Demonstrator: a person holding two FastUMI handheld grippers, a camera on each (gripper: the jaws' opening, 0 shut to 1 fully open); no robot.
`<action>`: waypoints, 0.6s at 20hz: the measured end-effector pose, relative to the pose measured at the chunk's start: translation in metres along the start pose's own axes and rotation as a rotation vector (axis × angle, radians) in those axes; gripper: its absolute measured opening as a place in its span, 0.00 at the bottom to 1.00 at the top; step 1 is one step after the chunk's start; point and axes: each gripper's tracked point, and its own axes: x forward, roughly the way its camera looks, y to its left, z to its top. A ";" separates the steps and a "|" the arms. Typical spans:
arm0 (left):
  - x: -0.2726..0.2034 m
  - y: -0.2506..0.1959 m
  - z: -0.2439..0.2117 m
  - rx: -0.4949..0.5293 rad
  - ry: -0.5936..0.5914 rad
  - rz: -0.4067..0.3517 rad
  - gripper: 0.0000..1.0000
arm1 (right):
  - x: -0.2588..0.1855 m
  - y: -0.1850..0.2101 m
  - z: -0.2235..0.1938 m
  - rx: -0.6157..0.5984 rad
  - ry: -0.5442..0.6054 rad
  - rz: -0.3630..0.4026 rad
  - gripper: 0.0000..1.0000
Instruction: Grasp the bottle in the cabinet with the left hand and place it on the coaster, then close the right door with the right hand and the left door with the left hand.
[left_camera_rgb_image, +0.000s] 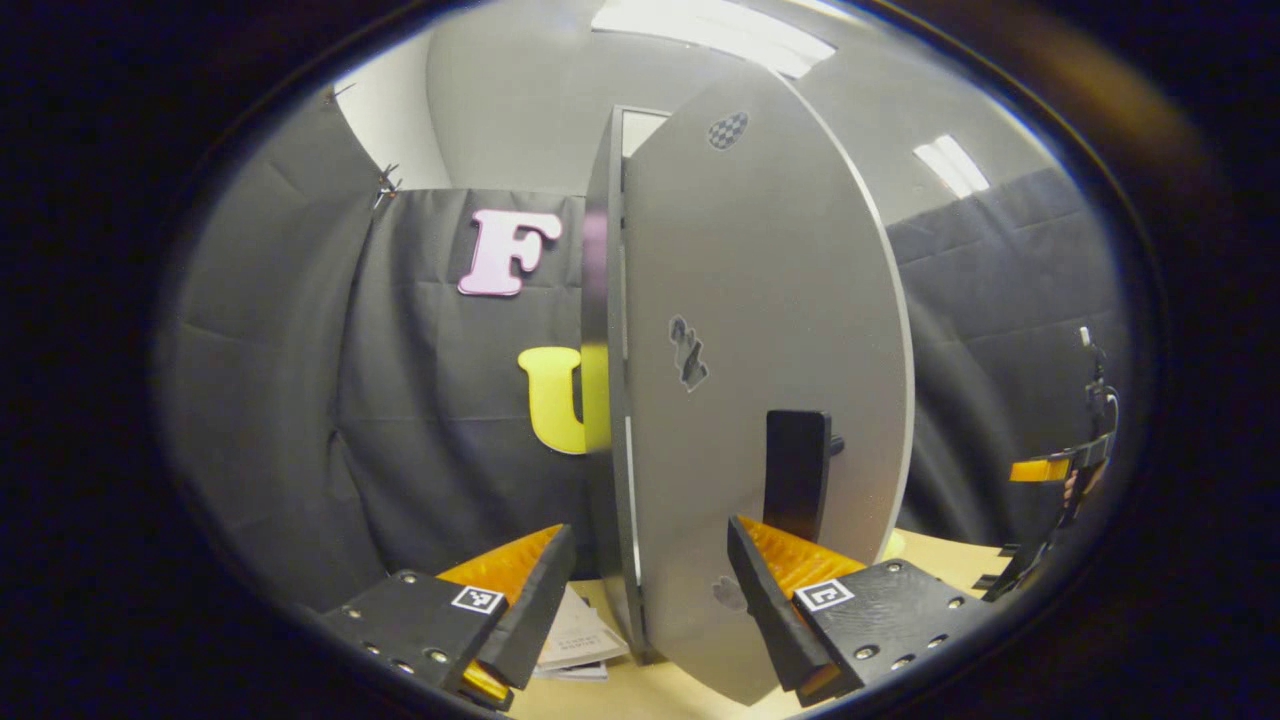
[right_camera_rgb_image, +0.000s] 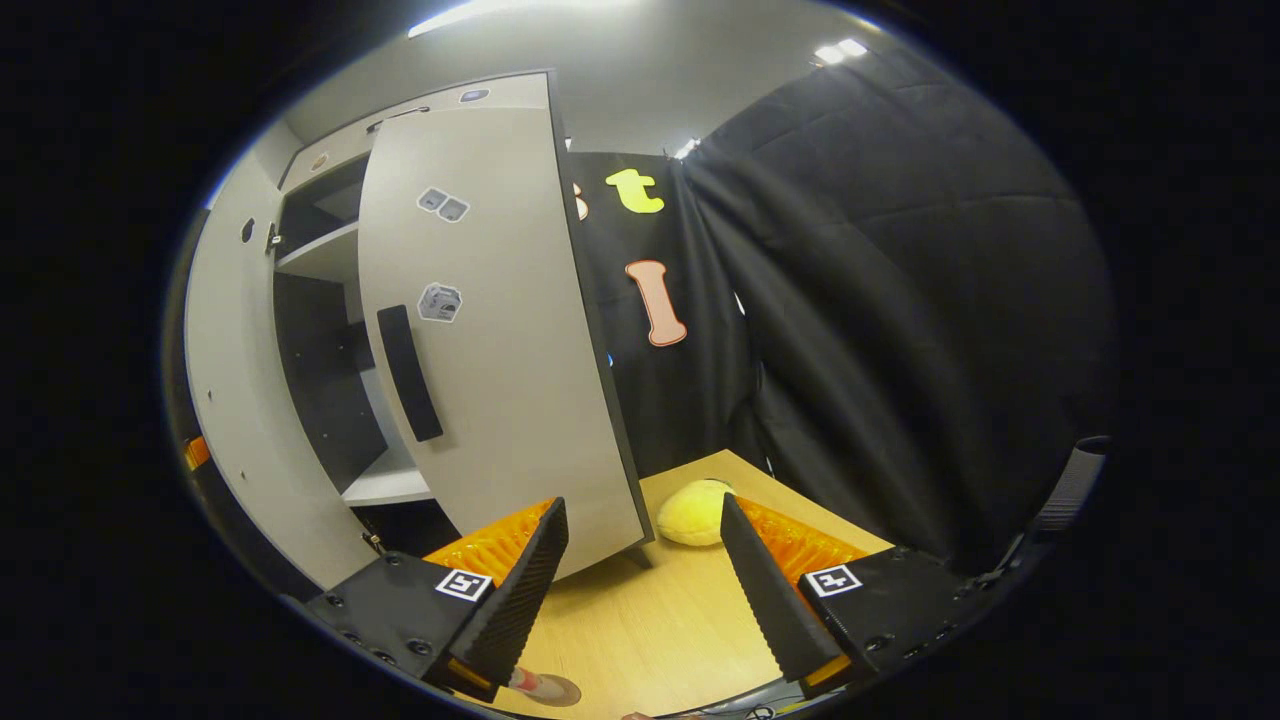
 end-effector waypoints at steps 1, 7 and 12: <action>0.002 0.000 0.000 -0.009 0.006 0.000 0.86 | -0.002 -0.003 -0.001 0.005 0.001 -0.005 0.98; 0.008 -0.014 0.002 -0.022 -0.002 -0.022 0.96 | -0.010 -0.016 -0.009 0.013 0.018 -0.043 0.98; 0.023 -0.042 0.005 -0.005 -0.026 -0.040 0.89 | -0.015 -0.025 -0.006 0.015 0.010 -0.068 0.98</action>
